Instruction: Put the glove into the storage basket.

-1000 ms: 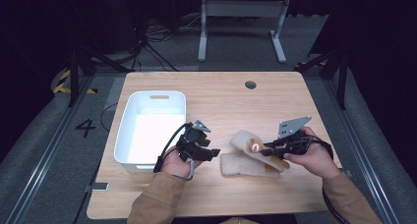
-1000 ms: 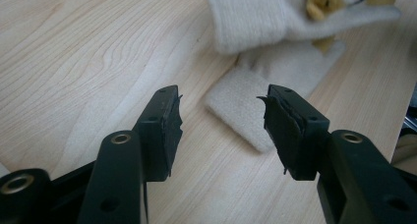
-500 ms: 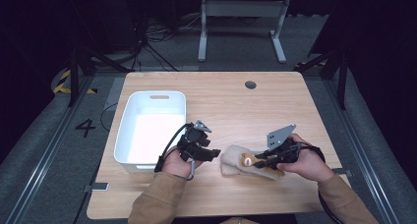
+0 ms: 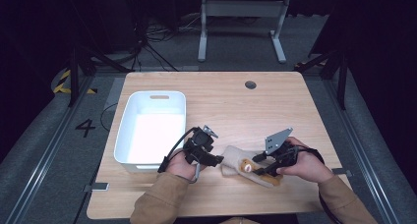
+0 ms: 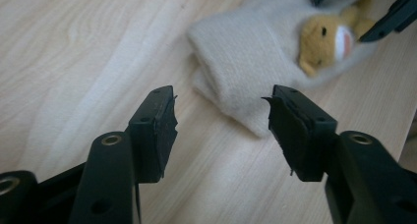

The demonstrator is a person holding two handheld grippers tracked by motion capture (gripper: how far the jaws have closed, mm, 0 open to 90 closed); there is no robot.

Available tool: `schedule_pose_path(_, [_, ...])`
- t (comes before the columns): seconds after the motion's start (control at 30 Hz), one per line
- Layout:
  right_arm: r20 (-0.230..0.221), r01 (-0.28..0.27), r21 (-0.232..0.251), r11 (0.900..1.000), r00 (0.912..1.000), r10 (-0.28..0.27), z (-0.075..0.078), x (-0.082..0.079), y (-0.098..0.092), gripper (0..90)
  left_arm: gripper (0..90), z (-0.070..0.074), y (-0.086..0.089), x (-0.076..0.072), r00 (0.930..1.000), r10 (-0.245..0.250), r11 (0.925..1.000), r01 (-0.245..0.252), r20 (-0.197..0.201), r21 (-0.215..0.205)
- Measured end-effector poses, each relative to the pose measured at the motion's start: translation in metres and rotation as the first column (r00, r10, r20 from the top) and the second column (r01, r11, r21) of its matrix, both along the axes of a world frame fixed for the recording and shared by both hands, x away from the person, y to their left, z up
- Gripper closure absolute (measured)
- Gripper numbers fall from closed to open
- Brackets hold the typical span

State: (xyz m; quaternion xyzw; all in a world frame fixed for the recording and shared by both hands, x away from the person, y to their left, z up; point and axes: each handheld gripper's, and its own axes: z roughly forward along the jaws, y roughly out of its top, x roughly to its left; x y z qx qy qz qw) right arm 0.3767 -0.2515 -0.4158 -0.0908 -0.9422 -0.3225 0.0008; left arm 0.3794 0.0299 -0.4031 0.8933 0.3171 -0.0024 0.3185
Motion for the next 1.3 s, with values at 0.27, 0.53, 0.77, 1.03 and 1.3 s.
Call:
schedule_pose_path(0.27, [0.016, 0.151, 0.040, 0.988, 0.9883, -0.151, 0.011, -0.010, -0.025, 49.6, 54.5, 0.004, -0.016, -0.002, 0.9997, 0.025, 0.9995, -0.025, 0.002, 0.017])
schedule_pose_path(0.53, [0.013, 0.317, -0.008, 0.948, 0.9483, -0.317, 0.022, -0.018, -0.046, 50.3, 49.1, -0.002, -0.018, -0.004, 0.9992, 0.032, 0.9995, -0.032, -0.022, -0.007])
schedule_pose_path(0.77, [-0.001, 0.343, -0.019, 0.939, 0.9393, -0.343, 0.022, -0.019, -0.055, 59.3, 50.9, -0.003, -0.017, -0.006, 0.9995, 0.015, 0.9998, -0.015, -0.029, -0.012])
schedule_pose_path(1.03, [-0.065, 0.357, -0.038, 0.933, 0.9311, -0.359, 0.025, -0.022, -0.064, 62.9, 49.8, -0.005, -0.017, -0.007, 1.0000, -0.002, 0.9998, 0.002, -0.001, 0.021])
schedule_pose_path(1.3, [-0.032, 0.294, -0.156, 0.943, 0.9527, -0.302, 0.022, -0.025, -0.062, 57.3, 47.9, -0.007, -0.017, -0.004, 0.9999, -0.011, 0.9999, 0.011, -0.009, 0.010])
